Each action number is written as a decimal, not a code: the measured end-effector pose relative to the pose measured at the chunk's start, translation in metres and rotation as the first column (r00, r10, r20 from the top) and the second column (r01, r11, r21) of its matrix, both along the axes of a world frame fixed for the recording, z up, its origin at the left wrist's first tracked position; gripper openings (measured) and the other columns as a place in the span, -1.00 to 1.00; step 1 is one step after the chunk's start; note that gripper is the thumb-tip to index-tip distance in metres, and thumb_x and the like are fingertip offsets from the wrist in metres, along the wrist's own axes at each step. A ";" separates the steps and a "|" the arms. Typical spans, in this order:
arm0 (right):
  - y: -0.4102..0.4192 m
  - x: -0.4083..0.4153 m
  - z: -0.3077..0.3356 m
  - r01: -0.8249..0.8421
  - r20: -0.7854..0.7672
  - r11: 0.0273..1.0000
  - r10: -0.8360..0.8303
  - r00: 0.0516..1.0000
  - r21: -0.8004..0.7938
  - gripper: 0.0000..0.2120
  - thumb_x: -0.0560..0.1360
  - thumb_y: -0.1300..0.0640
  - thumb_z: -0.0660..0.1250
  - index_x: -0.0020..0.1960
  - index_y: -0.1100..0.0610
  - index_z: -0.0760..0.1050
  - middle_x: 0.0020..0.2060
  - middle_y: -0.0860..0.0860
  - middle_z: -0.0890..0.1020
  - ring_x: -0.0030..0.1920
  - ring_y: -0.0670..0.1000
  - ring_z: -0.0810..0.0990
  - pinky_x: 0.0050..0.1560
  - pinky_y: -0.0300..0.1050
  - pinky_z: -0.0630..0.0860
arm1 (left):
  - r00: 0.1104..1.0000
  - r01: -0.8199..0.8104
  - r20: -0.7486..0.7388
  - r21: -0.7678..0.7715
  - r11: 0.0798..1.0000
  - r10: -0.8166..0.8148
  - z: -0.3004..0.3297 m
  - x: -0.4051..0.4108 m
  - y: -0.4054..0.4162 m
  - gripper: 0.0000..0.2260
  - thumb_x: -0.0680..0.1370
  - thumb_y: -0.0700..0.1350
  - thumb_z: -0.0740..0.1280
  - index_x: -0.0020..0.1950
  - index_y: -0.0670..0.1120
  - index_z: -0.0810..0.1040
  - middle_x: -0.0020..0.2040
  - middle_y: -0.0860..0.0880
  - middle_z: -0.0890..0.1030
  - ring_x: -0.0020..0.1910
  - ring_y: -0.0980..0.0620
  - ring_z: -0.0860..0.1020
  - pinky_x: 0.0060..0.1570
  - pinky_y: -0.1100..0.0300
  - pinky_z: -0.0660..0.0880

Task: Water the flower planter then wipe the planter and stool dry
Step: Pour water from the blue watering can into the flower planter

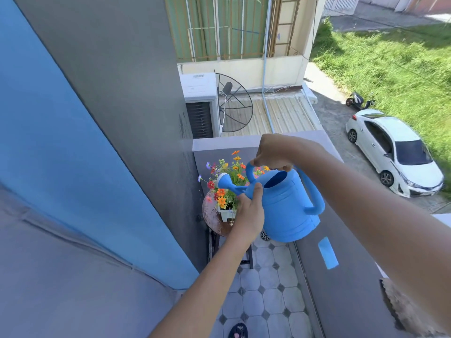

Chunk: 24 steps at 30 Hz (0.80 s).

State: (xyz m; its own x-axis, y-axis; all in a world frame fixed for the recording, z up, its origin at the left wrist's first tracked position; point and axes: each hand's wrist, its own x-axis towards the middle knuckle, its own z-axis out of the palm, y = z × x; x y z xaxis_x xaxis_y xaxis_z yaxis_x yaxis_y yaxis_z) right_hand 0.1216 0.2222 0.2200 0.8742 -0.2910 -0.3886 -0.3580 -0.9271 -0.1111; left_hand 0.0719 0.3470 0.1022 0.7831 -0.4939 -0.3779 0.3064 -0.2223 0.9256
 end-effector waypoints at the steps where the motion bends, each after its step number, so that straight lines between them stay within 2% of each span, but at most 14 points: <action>1: -0.002 -0.006 0.000 0.002 0.003 1.000 -0.002 1.000 0.012 -0.62 0.60 -0.01 0.30 -0.28 0.16 0.29 -0.38 0.21 0.59 -0.49 0.14 0.50 -0.28 -0.08 0.46 | 1.000 0.009 -0.019 -0.008 1.000 -0.010 0.000 -0.006 -0.002 -0.66 0.49 0.41 0.07 -0.03 0.18 0.33 0.21 -0.14 0.52 0.19 -0.12 0.52 0.17 -0.10 0.50; 2: -0.004 -0.011 0.001 0.002 0.000 1.000 -0.002 1.000 0.013 -0.61 0.60 -0.01 0.30 -0.29 0.16 0.29 -0.40 0.19 0.58 -0.50 0.13 0.49 -0.29 -0.09 0.45 | 1.000 0.018 -0.023 -0.013 1.000 -0.018 0.001 -0.012 -0.004 -0.66 0.47 0.42 0.06 -0.03 0.19 0.31 0.18 -0.12 0.52 0.16 -0.11 0.53 0.19 -0.15 0.50; 4: -0.009 -0.023 0.000 0.011 0.002 1.000 -0.011 1.000 0.011 -0.60 0.60 -0.02 0.31 -0.30 0.15 0.28 -0.45 0.16 0.54 -0.52 0.12 0.47 -0.30 -0.09 0.44 | 0.999 0.052 0.001 -0.008 0.999 -0.052 0.000 -0.023 -0.009 -0.69 0.55 0.37 0.03 0.04 0.19 0.33 0.14 -0.09 0.50 0.10 -0.08 0.52 0.10 -0.07 0.49; 6: -0.015 -0.034 0.000 0.035 -0.007 0.999 -0.035 0.999 0.001 -0.59 0.60 -0.02 0.31 -0.30 0.14 0.27 -0.46 0.15 0.53 -0.52 0.12 0.47 -0.31 -0.09 0.43 | 0.996 0.086 0.021 -0.003 0.996 -0.085 0.003 -0.033 -0.014 -0.51 0.55 0.38 0.00 0.22 0.05 0.35 0.16 -0.10 0.52 0.12 -0.08 0.52 0.02 0.02 0.45; 7: -0.020 -0.040 0.000 0.051 -0.007 0.999 -0.051 0.999 -0.002 -0.59 0.60 -0.02 0.31 -0.31 0.14 0.27 -0.47 0.15 0.52 -0.53 0.11 0.46 -0.32 -0.10 0.42 | 0.994 0.103 0.019 0.003 0.995 -0.103 0.001 -0.036 -0.017 -0.44 0.54 0.40 -0.01 0.28 0.01 0.33 0.17 -0.10 0.52 0.16 -0.08 0.51 0.03 0.01 0.44; 10: -0.033 -0.055 0.000 0.102 0.014 0.995 -0.102 0.995 0.006 -0.60 0.61 0.01 0.30 -0.31 0.14 0.26 -0.50 0.15 0.49 -0.55 0.10 0.43 -0.36 -0.12 0.39 | 0.991 0.130 0.020 0.054 0.990 -0.131 0.004 -0.044 -0.027 -0.39 0.55 0.39 -0.02 0.36 -0.04 0.29 0.21 -0.09 0.49 0.19 -0.08 0.48 0.11 -0.03 0.40; 13: -0.045 -0.067 0.002 0.129 0.009 0.991 -0.129 0.992 -0.022 -0.61 0.60 0.00 0.31 -0.30 0.16 0.29 -0.54 0.13 0.52 -0.57 0.10 0.47 -0.34 -0.12 0.43 | 0.986 0.163 0.021 0.041 0.986 -0.164 0.008 -0.056 -0.039 -0.29 0.51 0.46 -0.03 0.42 -0.04 0.28 0.28 -0.06 0.43 0.23 -0.02 0.44 0.18 -0.01 0.38; 14: -0.048 -0.070 0.001 0.144 0.010 0.989 -0.144 0.990 -0.023 -0.61 0.60 -0.01 0.31 -0.30 0.16 0.30 -0.56 0.11 0.52 -0.56 0.10 0.48 -0.33 -0.11 0.45 | 0.985 0.169 0.018 0.029 0.985 -0.169 0.009 -0.059 -0.042 -0.30 0.50 0.47 -0.02 0.40 -0.01 0.29 0.25 -0.05 0.45 0.20 0.02 0.45 0.14 0.03 0.39; 17: -0.057 -0.077 -0.002 0.193 0.030 0.981 -0.193 0.981 -0.001 -0.61 0.60 -0.03 0.30 -0.29 0.15 0.31 -0.59 0.09 0.52 -0.54 0.10 0.50 -0.32 -0.10 0.49 | 0.982 0.186 0.016 -0.014 0.982 -0.186 0.008 -0.060 -0.048 -0.65 0.64 0.25 -0.01 0.25 0.06 0.31 0.01 0.06 0.46 -0.05 0.19 0.44 -0.11 0.22 0.37; 19: -0.062 -0.081 -0.005 0.232 0.039 0.972 -0.233 0.972 0.026 -0.62 0.61 -0.04 0.28 -0.27 0.17 0.33 -0.49 0.12 0.54 -0.52 0.10 0.49 -0.34 -0.13 0.47 | 0.978 0.209 0.014 0.007 0.978 -0.209 0.007 -0.056 -0.050 -0.63 0.63 0.27 0.01 0.23 0.05 0.32 0.08 -0.01 0.49 0.03 0.10 0.48 0.01 0.12 0.42; 21: -0.065 -0.083 -0.009 0.255 0.064 0.965 -0.258 0.964 0.061 -0.65 0.62 -0.04 0.26 -0.19 0.21 0.40 -0.41 0.12 0.57 -0.46 0.11 0.53 -0.36 -0.15 0.47 | 0.983 0.178 0.039 0.042 0.983 -0.179 0.003 -0.051 -0.053 -0.46 0.52 0.41 0.05 0.24 0.04 0.37 0.19 -0.07 0.52 0.16 -0.01 0.51 0.22 -0.08 0.45; 22: -0.066 -0.083 -0.011 0.260 0.092 0.961 -0.269 0.959 0.096 -0.66 0.62 -0.04 0.26 -0.16 0.22 0.45 -0.38 0.10 0.57 -0.43 0.09 0.53 -0.39 -0.15 0.46 | 0.984 0.168 0.046 0.063 0.984 -0.171 -0.001 -0.046 -0.055 -0.40 0.45 0.47 0.06 0.24 0.05 0.39 0.19 -0.09 0.53 0.17 -0.04 0.53 0.24 -0.17 0.45; 24: -0.068 -0.086 -0.015 0.275 0.136 0.945 -0.300 0.944 0.177 -0.65 0.62 -0.04 0.25 -0.14 0.24 0.49 -0.37 0.08 0.54 -0.41 0.06 0.51 -0.43 -0.16 0.44 | 0.982 0.173 0.062 0.090 0.981 -0.179 -0.008 -0.036 -0.056 -0.41 0.44 0.47 0.06 0.23 0.06 0.40 0.18 -0.12 0.55 0.17 -0.09 0.54 0.23 -0.20 0.45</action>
State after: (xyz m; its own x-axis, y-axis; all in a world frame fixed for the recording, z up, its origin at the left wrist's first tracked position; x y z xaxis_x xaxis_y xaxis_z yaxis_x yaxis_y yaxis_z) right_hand 0.0361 0.1547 0.2049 0.8161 -0.4866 -0.3117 -0.5725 -0.7545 -0.3209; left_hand 0.0359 0.2909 0.0942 0.7124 -0.5953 -0.3716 0.1911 -0.3448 0.9190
